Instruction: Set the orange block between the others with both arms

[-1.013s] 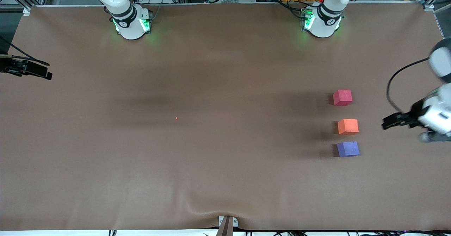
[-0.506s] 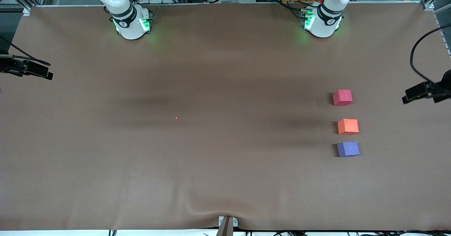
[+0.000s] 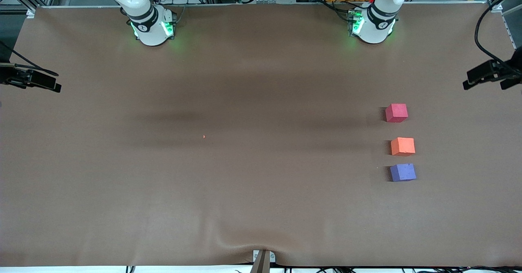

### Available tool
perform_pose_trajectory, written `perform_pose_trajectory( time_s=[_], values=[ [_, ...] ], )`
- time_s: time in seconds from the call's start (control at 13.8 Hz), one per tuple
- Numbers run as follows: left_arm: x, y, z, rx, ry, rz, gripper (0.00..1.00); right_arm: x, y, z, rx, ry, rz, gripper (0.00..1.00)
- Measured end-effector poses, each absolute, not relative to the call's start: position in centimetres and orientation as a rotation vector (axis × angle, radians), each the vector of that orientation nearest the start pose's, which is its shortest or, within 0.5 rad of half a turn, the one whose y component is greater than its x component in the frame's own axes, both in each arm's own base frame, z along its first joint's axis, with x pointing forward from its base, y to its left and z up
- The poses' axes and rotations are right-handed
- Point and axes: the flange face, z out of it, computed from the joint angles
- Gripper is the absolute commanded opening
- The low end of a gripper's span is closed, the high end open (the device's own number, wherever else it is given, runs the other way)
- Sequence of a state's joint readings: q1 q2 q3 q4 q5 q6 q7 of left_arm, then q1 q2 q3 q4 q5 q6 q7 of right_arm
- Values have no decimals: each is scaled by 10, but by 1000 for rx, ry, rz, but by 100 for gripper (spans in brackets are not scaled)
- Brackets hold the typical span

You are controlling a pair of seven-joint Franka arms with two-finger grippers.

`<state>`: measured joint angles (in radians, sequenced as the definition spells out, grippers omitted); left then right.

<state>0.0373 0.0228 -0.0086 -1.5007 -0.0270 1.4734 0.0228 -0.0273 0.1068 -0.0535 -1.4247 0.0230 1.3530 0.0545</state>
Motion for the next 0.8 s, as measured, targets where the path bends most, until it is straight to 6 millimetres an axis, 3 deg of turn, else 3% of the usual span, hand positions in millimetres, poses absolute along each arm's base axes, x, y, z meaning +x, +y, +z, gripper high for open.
perform_pose_trajectory(
  time_s=[0.29,0.8],
  values=[
    [527,12,633,-3168,-7,108,100,562,-41,619,-3104,206,265,100],
    [524,15,633,-3139,-8,107,100,557,-43,629,-3102,250,278,100]
  ],
)
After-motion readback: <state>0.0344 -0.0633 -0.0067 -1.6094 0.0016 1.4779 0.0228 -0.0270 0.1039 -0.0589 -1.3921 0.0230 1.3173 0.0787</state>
